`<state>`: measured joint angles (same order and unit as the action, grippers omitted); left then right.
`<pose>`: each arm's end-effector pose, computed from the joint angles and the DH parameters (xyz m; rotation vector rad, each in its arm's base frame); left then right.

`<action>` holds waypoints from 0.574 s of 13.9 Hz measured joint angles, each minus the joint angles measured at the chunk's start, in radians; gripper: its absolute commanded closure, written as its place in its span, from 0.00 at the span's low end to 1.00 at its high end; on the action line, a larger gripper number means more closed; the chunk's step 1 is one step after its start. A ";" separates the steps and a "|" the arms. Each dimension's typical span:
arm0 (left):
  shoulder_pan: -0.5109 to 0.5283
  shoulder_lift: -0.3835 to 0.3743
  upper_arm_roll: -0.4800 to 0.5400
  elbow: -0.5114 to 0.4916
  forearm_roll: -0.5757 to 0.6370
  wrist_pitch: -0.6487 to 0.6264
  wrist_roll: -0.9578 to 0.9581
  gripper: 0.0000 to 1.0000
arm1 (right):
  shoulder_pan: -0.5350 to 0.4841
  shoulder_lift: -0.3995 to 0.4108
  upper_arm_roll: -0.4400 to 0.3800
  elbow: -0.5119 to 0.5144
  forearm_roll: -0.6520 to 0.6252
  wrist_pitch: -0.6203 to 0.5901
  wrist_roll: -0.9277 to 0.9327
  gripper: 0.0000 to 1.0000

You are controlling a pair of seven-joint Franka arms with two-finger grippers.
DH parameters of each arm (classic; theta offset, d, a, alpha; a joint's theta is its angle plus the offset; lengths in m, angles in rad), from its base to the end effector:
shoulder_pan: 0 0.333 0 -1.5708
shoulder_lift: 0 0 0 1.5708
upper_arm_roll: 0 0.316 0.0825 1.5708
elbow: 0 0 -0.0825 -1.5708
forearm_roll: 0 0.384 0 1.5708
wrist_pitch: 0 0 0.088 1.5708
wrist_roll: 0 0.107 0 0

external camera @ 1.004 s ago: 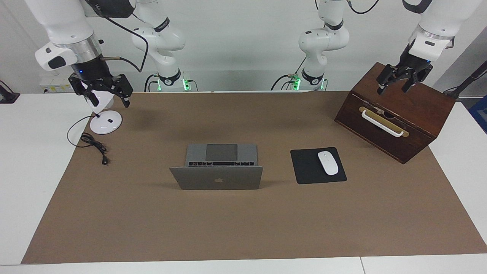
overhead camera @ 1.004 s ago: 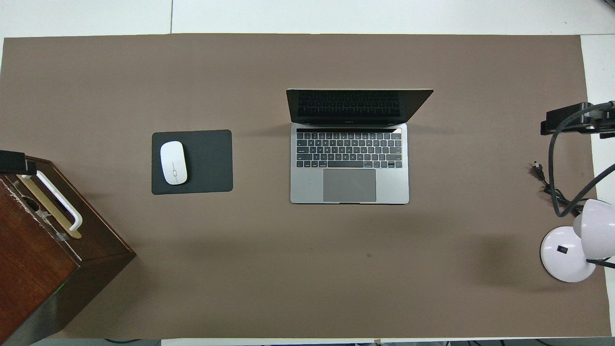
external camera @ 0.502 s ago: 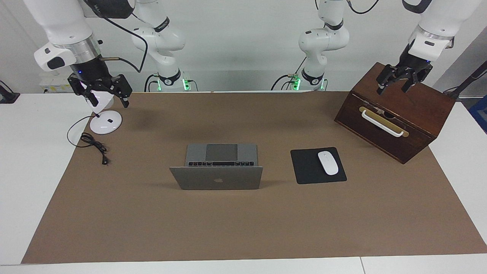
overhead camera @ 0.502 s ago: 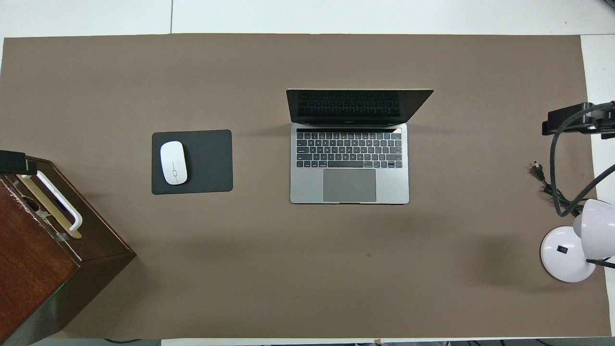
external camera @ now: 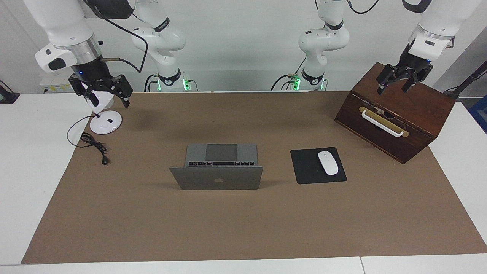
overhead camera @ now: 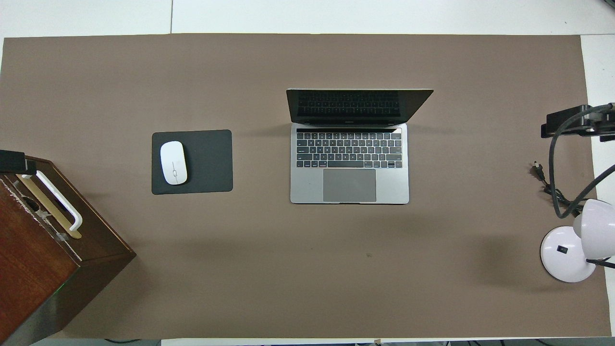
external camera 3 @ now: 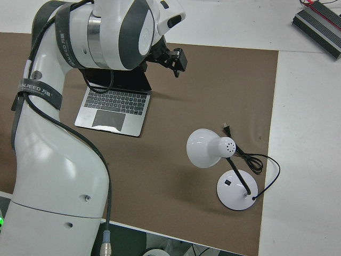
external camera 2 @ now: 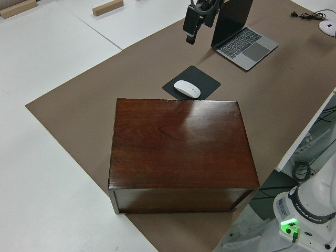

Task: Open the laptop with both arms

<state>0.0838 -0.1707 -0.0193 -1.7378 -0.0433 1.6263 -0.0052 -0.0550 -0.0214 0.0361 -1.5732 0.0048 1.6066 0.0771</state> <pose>0.5048 0.0273 0.6408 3.1000 0.1101 0.0936 0.5517 -0.0097 0.6384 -3.1312 0.1505 -0.0857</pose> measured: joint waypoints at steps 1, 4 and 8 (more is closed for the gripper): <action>0.000 0.000 0.000 0.000 0.000 0.000 0.000 0.00 | 0.000 0.000 0.000 0.000 0.000 -0.019 0.000 0.00; 0.000 0.000 0.000 0.000 0.000 0.000 0.000 0.00 | 0.000 -0.004 0.001 0.000 0.000 -0.057 0.000 0.00; 0.000 0.000 0.000 0.000 0.000 0.000 0.000 0.00 | 0.000 -0.005 0.001 0.000 0.000 -0.061 0.000 0.00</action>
<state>0.0839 -0.1706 -0.0194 -1.7378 -0.0431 1.6266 -0.0052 -0.0546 -0.0266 0.0371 -1.5732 0.0048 1.5455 0.0771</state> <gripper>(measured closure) 0.000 0.000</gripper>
